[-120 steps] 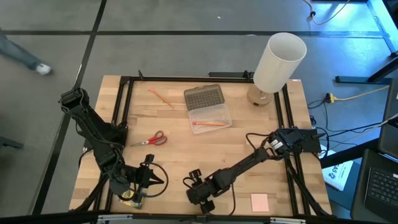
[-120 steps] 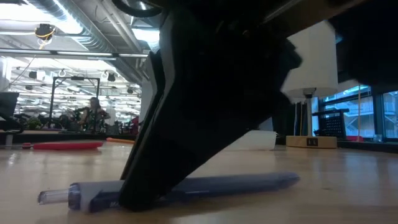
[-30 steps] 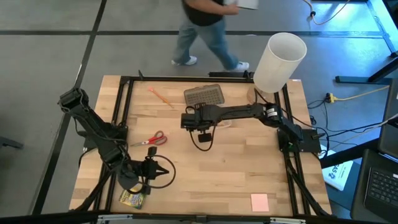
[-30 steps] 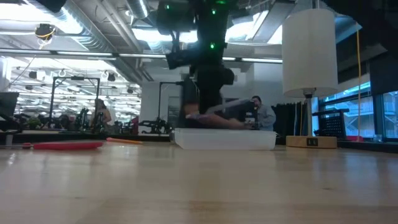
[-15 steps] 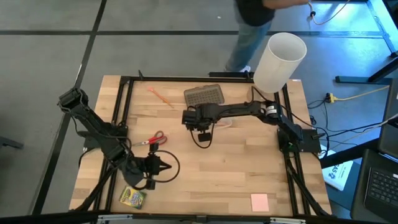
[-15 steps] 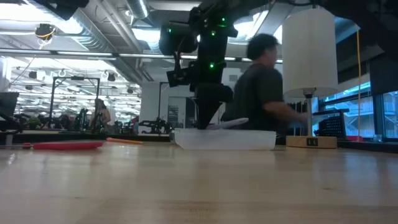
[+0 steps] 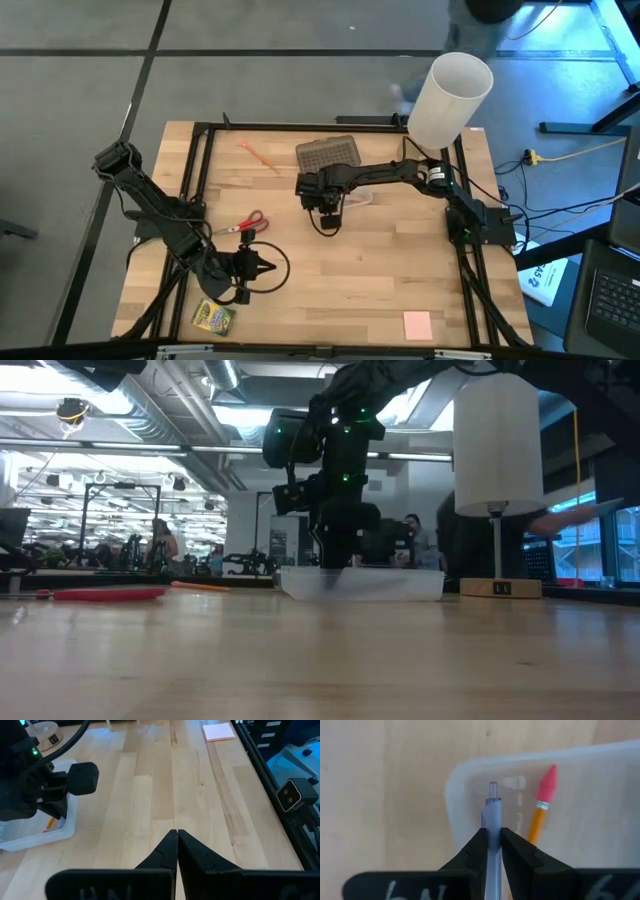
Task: Pack school essentials
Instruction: Put the blue pen into the black supply box
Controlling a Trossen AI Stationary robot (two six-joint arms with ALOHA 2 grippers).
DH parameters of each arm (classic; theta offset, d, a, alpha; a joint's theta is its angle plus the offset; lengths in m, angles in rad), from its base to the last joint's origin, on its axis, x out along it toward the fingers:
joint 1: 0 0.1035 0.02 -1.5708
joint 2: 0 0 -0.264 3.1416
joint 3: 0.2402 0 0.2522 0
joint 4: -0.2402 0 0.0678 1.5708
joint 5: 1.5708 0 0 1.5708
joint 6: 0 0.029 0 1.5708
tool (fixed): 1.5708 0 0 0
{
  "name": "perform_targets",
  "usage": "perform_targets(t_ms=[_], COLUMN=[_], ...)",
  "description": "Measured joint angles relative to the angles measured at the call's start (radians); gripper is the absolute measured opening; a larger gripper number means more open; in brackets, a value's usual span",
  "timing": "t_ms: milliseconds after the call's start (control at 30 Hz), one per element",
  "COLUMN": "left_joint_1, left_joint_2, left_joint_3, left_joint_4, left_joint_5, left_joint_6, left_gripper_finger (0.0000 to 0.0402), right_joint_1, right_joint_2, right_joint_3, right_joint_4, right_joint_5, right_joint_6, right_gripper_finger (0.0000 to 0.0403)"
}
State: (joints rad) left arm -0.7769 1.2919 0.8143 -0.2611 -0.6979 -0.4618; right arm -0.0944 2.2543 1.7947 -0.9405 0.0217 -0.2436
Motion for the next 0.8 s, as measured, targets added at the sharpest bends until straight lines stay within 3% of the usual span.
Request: perform_targets(t_ms=[367,800], left_joint_1=[0.000,0.000], left_joint_2=[0.000,0.000], left_joint_3=[0.000,0.000], left_joint_4=[0.000,0.000], left_joint_5=[0.000,0.000], left_joint_6=[0.000,0.000], left_gripper_finger=[0.0004,0.0001], right_joint_1=[0.016,0.040], right_joint_2=[0.000,0.000], right_joint_3=[0.000,0.000], right_joint_4=[0.000,0.010], right_joint_5=[-0.066,-0.069], right_joint_6=[0.086,0.112], right_gripper_finger=[0.0055,0.0055])
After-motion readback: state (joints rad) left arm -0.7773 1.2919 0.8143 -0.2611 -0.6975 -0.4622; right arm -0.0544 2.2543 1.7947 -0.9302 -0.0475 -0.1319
